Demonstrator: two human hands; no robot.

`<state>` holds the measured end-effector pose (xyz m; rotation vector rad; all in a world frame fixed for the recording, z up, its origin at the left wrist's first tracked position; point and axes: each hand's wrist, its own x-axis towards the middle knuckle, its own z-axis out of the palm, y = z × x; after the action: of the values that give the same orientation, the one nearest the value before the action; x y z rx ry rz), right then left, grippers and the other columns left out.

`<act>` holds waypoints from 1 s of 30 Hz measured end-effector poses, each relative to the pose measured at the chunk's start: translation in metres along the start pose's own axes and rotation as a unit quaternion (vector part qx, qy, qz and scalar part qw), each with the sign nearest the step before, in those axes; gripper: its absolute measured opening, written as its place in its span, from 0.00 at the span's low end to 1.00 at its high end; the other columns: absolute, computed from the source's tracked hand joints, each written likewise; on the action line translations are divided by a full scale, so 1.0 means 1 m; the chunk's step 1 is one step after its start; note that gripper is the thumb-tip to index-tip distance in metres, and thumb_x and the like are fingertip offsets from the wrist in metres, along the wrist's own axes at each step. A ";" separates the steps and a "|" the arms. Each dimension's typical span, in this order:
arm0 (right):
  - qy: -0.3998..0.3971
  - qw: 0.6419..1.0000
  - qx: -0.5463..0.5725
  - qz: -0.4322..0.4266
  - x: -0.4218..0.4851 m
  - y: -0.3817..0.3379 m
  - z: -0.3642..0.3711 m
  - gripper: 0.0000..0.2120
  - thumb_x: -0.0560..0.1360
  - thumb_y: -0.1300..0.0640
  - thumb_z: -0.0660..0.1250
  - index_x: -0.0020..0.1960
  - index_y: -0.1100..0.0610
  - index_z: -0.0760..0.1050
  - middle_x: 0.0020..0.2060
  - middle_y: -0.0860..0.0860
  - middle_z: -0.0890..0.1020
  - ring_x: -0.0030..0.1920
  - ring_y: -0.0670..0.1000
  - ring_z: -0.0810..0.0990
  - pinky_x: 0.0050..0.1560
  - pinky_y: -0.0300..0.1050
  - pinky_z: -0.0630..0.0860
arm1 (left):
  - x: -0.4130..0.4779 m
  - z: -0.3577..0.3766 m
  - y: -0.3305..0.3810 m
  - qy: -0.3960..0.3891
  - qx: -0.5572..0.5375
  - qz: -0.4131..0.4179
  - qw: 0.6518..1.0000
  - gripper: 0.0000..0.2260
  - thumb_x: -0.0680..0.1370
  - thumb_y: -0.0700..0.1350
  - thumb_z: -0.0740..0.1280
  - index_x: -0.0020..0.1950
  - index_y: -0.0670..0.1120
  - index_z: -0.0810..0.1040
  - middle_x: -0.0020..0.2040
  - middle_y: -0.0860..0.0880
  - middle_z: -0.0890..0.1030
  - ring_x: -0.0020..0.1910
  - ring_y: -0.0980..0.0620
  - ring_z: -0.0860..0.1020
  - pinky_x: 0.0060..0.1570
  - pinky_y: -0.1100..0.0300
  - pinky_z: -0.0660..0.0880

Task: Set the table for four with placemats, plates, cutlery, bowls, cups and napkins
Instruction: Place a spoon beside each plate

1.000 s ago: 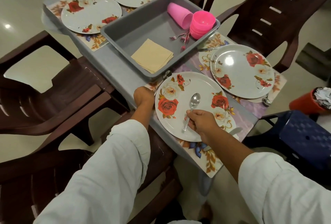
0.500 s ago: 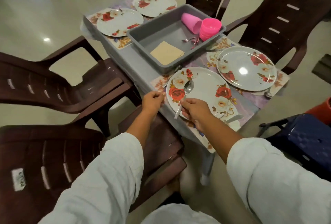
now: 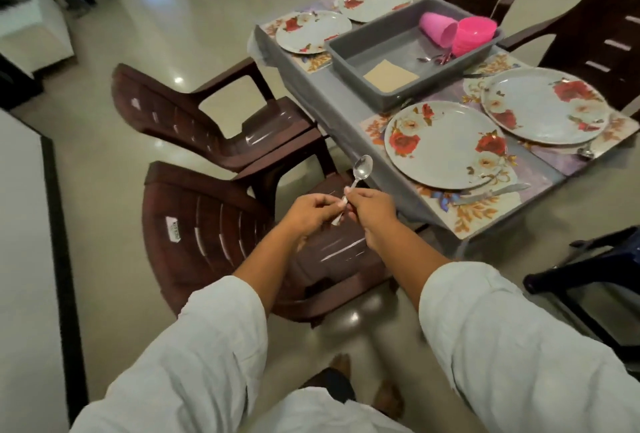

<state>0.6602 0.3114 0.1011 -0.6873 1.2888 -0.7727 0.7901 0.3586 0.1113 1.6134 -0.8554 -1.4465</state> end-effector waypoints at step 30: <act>0.077 0.913 -0.335 -0.222 -0.002 0.034 0.475 0.13 0.83 0.46 0.62 0.58 0.52 0.79 0.48 0.48 0.81 0.48 0.47 0.78 0.40 0.38 0.70 | 0.009 -0.492 0.034 0.071 -0.068 0.034 0.995 0.02 0.78 0.37 0.71 0.49 0.41 0.83 0.42 0.46 0.83 0.41 0.52 0.79 0.44 0.60 0.78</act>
<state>1.1334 0.3420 0.1487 -1.5384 1.5786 -0.7491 1.2799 0.3933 0.1557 1.5499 -0.7078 -1.2976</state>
